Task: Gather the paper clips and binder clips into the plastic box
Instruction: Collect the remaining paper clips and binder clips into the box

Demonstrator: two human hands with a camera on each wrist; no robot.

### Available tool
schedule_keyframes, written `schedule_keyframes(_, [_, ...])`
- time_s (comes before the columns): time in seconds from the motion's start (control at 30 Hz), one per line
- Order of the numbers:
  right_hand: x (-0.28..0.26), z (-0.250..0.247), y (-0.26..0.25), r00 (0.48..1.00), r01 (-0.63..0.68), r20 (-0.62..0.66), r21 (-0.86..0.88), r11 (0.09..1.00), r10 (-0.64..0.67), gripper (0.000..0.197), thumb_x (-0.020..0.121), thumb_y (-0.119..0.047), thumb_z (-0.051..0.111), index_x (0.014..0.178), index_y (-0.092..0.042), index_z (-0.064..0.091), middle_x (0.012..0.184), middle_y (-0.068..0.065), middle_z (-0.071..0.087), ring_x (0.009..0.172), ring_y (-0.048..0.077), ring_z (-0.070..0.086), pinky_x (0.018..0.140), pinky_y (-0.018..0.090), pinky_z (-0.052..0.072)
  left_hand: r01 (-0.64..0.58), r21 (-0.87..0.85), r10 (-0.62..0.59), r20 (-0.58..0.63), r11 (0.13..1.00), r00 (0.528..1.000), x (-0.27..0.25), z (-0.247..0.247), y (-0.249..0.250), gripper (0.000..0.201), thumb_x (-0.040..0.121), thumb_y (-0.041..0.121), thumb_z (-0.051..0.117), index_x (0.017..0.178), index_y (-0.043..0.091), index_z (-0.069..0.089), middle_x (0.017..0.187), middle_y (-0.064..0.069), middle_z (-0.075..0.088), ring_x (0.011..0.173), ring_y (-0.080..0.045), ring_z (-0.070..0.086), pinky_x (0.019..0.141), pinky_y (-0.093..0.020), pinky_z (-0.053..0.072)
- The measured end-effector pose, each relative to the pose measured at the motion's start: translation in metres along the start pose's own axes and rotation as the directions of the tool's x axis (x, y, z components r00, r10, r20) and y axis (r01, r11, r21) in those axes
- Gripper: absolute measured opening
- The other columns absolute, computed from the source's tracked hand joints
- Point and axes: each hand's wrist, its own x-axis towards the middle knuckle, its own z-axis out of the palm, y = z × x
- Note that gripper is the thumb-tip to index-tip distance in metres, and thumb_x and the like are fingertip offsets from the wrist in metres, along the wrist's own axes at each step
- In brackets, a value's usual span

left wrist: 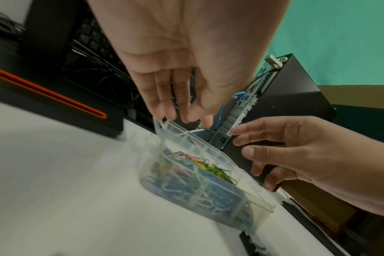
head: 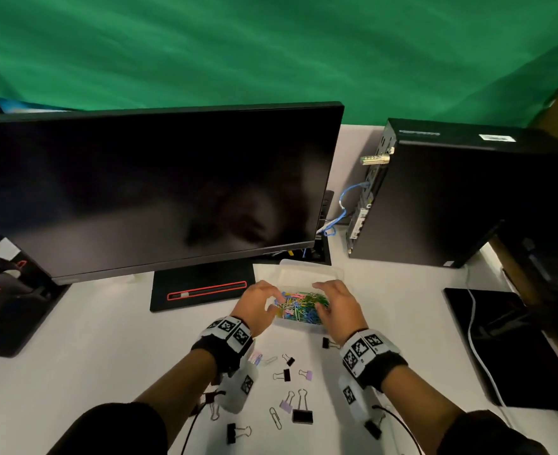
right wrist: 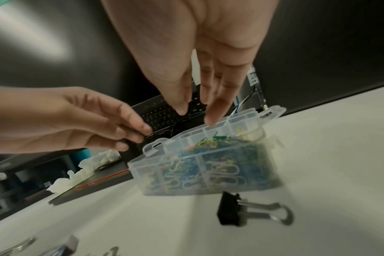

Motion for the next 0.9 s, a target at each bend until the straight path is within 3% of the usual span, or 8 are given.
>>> schedule_keyframes(0.17, [-0.010,0.026,-0.015,0.968,0.139,0.214,-0.011,0.990,-0.134,0.024,0.082,-0.002,0.052,0.099,-0.010,0.067,0.107,0.009,0.065,0.100,0.025,0.059,0.087,0.024,0.044,0.112,0.142,-0.127,0.103,0.984,0.987,-0.027,-0.008,-0.030,0.018,0.083,0.011,0.058,0.096,0.020,0.065,0.098,0.004,0.054,0.086,-0.010,0.050,0.079,-0.020,0.041])
schedule_keyframes(0.27, [-0.019,0.048,-0.025,0.906,0.192,0.398,-0.082,0.978,-0.145,0.023,0.082,-0.010,0.055,0.103,-0.013,0.065,0.109,0.007,0.063,0.103,0.022,0.055,0.088,0.024,0.041,0.114,0.220,-0.159,0.202,0.969,0.966,-0.042,-0.002,-0.038,0.017,0.080,0.021,0.065,0.096,0.017,0.064,0.091,0.007,0.051,0.082,-0.009,0.047,0.073,-0.018,0.036])
schedule_keyframes(0.37, [-0.023,0.068,-0.032,0.855,0.213,0.504,-0.129,0.969,-0.121,0.025,0.081,-0.016,0.059,0.105,-0.013,0.064,0.111,0.010,0.060,0.106,0.025,0.053,0.091,0.028,0.040,0.146,0.233,-0.195,0.202,0.961,0.960,-0.056,0.012,-0.039,0.026,0.076,0.033,0.069,0.094,0.019,0.058,0.085,0.008,0.046,0.083,-0.013,0.047,0.065,-0.017,0.032])
schedule_keyframes(0.43, [-0.023,0.074,-0.036,0.851,0.194,0.515,-0.135,0.972,-0.099,0.021,0.079,-0.015,0.060,0.099,-0.012,0.066,0.106,0.010,0.059,0.104,0.026,0.053,0.088,0.029,0.042,0.151,0.239,-0.199,0.192,0.959,0.961,-0.060,0.021,-0.039,0.031,0.075,0.034,0.070,0.097,0.017,0.055,0.087,0.006,0.046,0.093,-0.018,0.051,0.070,-0.020,0.035])
schedule_keyframes(0.53, [-0.022,0.078,-0.037,0.846,0.196,0.524,-0.134,0.971,-0.099,0.013,0.079,-0.014,0.062,0.091,-0.011,0.067,0.101,0.009,0.059,0.101,0.027,0.054,0.085,0.028,0.043,0.154,0.261,-0.205,0.179,0.953,0.962,-0.063,0.027,-0.039,0.032,0.079,0.030,0.068,0.103,0.012,0.056,0.105,-0.005,0.056,0.103,-0.022,0.053,0.084,-0.026,0.039])
schedule_keyframes(0.67, [-0.024,0.079,-0.034,0.838,0.213,0.538,-0.167,0.963,-0.092,0.015,0.083,-0.017,0.056,0.094,-0.011,0.064,0.109,0.012,0.058,0.106,0.027,0.050,0.091,0.034,0.043,0.158,0.234,-0.193,0.132,0.959,0.972,-0.065,0.029,-0.041,0.018,0.087,0.024,0.057,0.099,0.012,0.062,0.097,-0.002,0.057,0.100,-0.021,0.057,0.081,-0.023,0.039])
schedule_keyframes(0.8, [-0.027,0.082,-0.034,0.818,0.304,0.563,-0.246,0.920,-0.119,0.020,0.088,-0.018,0.047,0.101,-0.007,0.057,0.112,0.014,0.055,0.108,0.030,0.048,0.092,0.039,0.041,0.210,0.185,-0.226,0.074,0.960,0.971,-0.066,0.020,-0.044,0.016,0.089,0.024,0.052,0.093,0.015,0.064,0.100,-0.004,0.068,0.088,-0.017,0.059,0.079,-0.024,0.044])
schedule_keyframes(0.9, [-0.028,0.081,-0.034,0.811,0.359,0.567,-0.286,0.889,-0.145,0.022,0.089,-0.015,0.044,0.105,-0.003,0.053,0.113,0.017,0.053,0.108,0.032,0.047,0.092,0.042,0.041,0.245,0.160,-0.252,0.026,0.956,0.967,-0.065,0.007,-0.052,0.017,0.089,0.022,0.051,0.094,0.013,0.064,0.100,-0.005,0.069,0.089,-0.019,0.060,0.080,-0.026,0.046])
